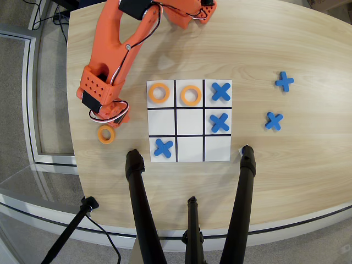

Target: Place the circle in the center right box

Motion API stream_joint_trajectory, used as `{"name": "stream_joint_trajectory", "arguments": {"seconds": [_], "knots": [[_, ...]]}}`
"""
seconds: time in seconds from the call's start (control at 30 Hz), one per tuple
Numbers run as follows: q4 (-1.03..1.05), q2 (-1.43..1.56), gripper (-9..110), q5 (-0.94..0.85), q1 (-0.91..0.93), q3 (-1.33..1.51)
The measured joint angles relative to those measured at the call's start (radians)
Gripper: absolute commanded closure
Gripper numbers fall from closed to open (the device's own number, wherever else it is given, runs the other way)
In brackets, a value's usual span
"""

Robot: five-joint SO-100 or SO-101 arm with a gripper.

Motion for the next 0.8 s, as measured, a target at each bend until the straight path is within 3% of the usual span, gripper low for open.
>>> {"name": "stream_joint_trajectory", "arguments": {"seconds": [0.23,0.5,0.8], "knots": [[-0.002,-0.003,102,0.000,-0.002,0.002],[-0.002,0.025,102,0.002,-0.002,0.041],[0.132,0.374,102,0.071,-0.103,0.163]]}}
